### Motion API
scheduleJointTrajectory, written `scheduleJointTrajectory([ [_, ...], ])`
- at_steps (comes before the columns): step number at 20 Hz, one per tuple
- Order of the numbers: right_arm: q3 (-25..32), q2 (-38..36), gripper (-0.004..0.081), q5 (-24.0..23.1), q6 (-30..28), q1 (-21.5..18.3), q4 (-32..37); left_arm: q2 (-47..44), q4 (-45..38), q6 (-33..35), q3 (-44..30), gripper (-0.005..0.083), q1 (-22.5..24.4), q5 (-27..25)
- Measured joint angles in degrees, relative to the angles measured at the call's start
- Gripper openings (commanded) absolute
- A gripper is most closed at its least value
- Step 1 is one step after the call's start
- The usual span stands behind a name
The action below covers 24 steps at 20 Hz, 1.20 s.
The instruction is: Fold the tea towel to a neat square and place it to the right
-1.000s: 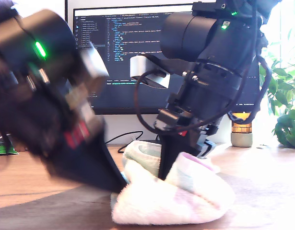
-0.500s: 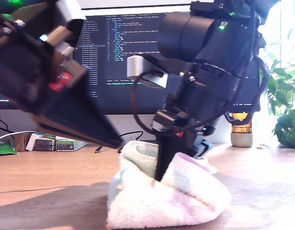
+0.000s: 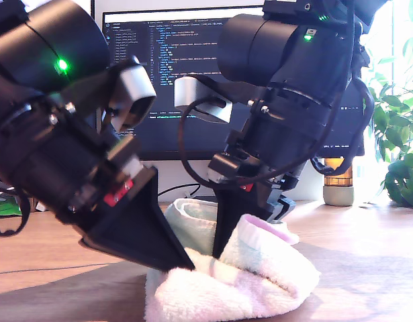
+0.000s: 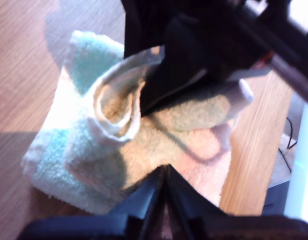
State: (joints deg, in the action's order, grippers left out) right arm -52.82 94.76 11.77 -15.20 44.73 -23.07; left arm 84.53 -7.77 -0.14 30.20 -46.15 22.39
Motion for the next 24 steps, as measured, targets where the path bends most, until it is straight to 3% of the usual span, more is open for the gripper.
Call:
scheduleJointTrajectory([
  [7, -5.7, 1.9, 0.0211, -2.1, 0.2, 0.0, -8.3, 0.0, 0.1, 0.4, 0.0, -0.0019, -0.3, -0.3],
  [10, -9.3, 1.9, 0.0214, -5.1, -0.9, 0.0, -12.7, 0.5, 0.4, 0.4, 0.0, -0.0019, -0.3, -0.4],
  [13, -12.6, 1.9, 0.0214, -11.1, -4.6, 0.3, -16.3, 0.5, 0.7, 0.4, 0.2, -0.0019, -0.3, -0.5],
  [20, -17.5, 1.9, 0.0212, -22.3, -8.5, 0.4, -19.2, 0.5, 0.9, 0.4, 0.2, -0.0019, -0.3, -0.5],
  [22, -19.4, 1.9, 0.0166, -23.9, -8.7, 0.2, -20.9, 0.5, 0.9, 0.4, 0.2, -0.0019, -0.3, -0.5],
  [24, -21.6, 1.9, -0.0024, -22.1, -7.9, -0.2, -24.9, 0.5, 0.9, 0.4, 0.2, -0.0019, -0.3, -0.5],
])
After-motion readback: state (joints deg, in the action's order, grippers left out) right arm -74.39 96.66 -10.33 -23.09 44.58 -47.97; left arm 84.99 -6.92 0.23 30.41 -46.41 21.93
